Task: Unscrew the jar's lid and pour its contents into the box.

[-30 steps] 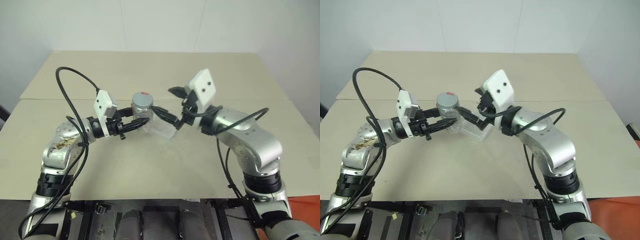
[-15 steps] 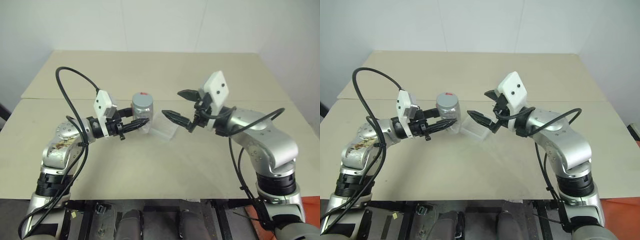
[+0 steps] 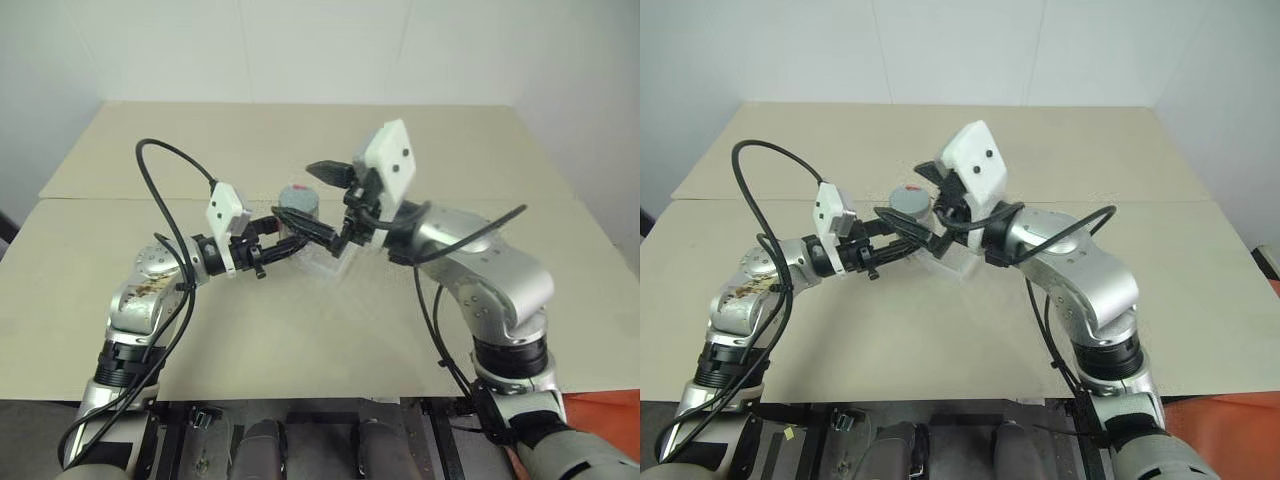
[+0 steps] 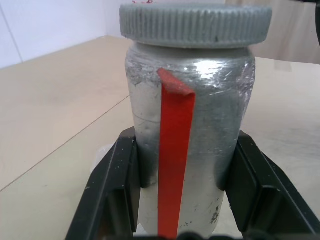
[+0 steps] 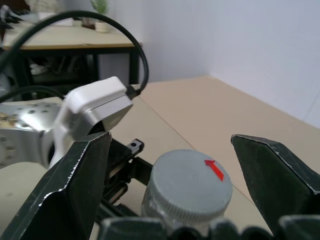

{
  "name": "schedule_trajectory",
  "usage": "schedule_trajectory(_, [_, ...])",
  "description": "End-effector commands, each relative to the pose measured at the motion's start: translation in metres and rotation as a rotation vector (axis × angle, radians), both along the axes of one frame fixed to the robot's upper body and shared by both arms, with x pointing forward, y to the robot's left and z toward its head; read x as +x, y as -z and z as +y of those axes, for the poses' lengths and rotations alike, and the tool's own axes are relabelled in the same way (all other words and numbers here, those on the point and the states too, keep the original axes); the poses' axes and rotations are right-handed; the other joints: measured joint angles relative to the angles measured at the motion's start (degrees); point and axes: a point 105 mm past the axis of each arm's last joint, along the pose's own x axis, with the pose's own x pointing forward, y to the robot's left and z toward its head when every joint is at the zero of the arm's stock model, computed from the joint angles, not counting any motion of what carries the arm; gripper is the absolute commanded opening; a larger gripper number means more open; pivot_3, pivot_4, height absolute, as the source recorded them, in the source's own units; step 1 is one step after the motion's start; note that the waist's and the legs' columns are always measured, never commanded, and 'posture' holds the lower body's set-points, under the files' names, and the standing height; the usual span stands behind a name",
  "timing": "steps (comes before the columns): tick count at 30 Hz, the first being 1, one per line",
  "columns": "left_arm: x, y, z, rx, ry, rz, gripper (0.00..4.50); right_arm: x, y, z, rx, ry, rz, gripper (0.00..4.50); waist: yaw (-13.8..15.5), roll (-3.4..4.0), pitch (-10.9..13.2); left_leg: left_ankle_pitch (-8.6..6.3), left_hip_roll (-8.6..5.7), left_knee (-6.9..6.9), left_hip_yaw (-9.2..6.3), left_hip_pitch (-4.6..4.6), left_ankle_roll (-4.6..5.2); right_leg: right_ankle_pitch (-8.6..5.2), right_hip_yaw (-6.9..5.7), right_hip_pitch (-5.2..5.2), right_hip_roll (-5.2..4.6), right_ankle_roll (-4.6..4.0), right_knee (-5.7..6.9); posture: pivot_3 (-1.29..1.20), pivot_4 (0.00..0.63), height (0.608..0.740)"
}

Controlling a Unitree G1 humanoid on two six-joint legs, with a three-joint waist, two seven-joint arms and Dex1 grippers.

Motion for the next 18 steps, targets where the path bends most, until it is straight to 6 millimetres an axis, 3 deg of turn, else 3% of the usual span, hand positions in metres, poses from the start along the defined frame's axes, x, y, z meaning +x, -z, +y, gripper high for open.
schedule_trajectory(1, [-0.002, -0.015, -0.004, -0.004, 0.025, -0.071, 1.96, 0.006, -0.005, 0.003, -0.009, 0.057, -0.024, 4.46, 0.1, 0.0, 0.0, 0.0, 0.0, 0.0, 0.01, 0.0, 0.0, 0.0, 0.0, 0.01, 0.0, 0.0, 0.0, 0.0, 0.15, 0.74])
schedule_trajectory(18, [-0.006, -0.015, 0.002, 0.004, 0.017, -0.071, 1.96, 0.015, 0.0, -0.009, -0.009, 0.115, 0.002, 4.46, 0.0, 0.0, 0.0, 0.0, 0.0, -0.01, 0.03, -0.01, 0.0, 0.0, 0.0, 0.0, 0.0, 0.0, 0.02, 0.0, 0.15, 0.74])
